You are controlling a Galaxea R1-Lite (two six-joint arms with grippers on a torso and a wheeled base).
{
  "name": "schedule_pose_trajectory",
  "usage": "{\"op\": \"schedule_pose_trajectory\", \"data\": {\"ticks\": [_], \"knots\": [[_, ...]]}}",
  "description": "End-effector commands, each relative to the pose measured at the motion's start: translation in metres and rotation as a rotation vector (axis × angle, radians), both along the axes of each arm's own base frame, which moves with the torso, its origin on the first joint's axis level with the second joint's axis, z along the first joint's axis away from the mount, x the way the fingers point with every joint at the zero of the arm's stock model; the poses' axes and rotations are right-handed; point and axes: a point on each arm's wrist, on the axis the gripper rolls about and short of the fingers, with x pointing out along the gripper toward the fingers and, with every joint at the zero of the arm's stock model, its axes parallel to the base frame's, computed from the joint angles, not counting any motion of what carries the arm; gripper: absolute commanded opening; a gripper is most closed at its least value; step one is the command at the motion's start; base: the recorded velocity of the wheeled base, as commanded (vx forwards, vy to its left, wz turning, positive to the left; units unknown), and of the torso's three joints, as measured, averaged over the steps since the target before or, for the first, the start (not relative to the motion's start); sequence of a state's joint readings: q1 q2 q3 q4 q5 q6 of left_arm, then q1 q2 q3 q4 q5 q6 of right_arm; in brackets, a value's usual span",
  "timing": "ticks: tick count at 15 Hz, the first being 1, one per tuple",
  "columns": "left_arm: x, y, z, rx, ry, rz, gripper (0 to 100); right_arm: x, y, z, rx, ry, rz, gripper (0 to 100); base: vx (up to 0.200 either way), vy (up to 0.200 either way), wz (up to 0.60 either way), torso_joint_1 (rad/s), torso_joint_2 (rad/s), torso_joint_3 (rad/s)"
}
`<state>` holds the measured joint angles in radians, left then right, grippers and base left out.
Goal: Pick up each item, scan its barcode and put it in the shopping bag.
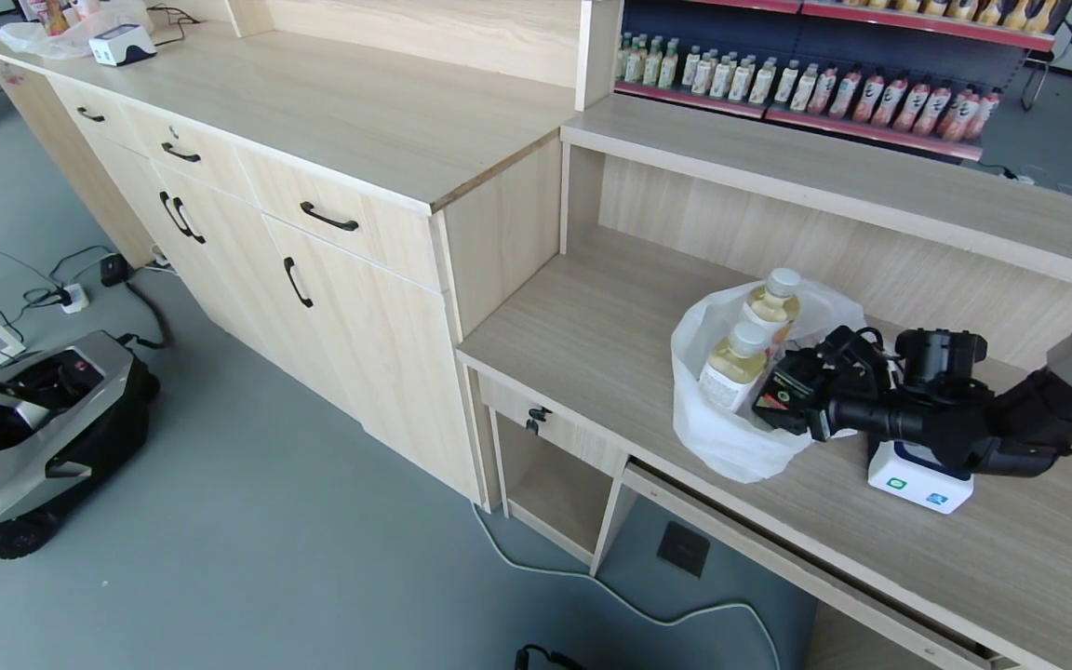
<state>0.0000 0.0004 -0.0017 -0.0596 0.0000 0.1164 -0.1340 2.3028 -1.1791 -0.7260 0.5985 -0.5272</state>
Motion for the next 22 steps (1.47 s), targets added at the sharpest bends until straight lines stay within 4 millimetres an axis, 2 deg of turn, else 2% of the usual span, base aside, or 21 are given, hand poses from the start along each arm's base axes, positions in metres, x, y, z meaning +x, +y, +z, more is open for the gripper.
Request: {"op": "schedule_pose_trajectory", "data": {"ticks": [1,2,4,5,10,13,15,18,22], "knots": [[0.0,0.0,0.0,0.0,-0.001,0.0,100,-0.009,0.001,0.025,0.022,-0.029,-0.01,100,0.0,0.0,0.0,0.0,0.0,0.0],[0.0,0.0,0.0,0.0,-0.001,0.0,100,-0.013,0.001,0.031,0.035,-0.029,-0.015,100,0.0,0.0,0.0,0.0,0.0,0.0],[0.0,0.0,0.0,0.0,-0.001,0.0,100,-0.035,0.003,0.062,0.087,-0.034,-0.038,100,0.0,0.0,0.0,0.0,0.0,0.0],[0.0,0.0,0.0,0.0,-0.001,0.0,100,-0.045,0.001,0.071,0.089,-0.035,-0.045,100,0.0,0.0,0.0,0.0,0.0,0.0],[0.0,0.0,0.0,0.0,-0.001,0.0,100,-0.152,-0.009,0.124,0.074,-0.102,-0.131,100,0.0,0.0,0.0,0.0,0.0,0.0],[0.0,0.0,0.0,0.0,-0.001,0.0,100,-0.198,-0.014,0.148,0.009,-0.198,-0.291,100,0.0,0.0,-0.4,0.0,0.0,0.0],[0.0,0.0,0.0,0.0,-0.001,0.0,100,-0.219,-0.013,0.168,0.075,-0.255,-0.377,100,0.0,0.0,-0.6,0.002,0.01,0.005],[0.0,0.0,0.0,0.0,-0.001,0.0,100,-0.255,-0.009,0.173,0.129,-0.206,-0.579,100,0.0,0.0,-0.6,0.004,0.01,-0.001],[0.0,0.0,0.0,0.0,-0.001,0.0,100,-0.313,0.009,0.161,0.159,-0.123,-0.654,100,0.0,0.0,-0.6,0.001,0.0,0.002]]}}
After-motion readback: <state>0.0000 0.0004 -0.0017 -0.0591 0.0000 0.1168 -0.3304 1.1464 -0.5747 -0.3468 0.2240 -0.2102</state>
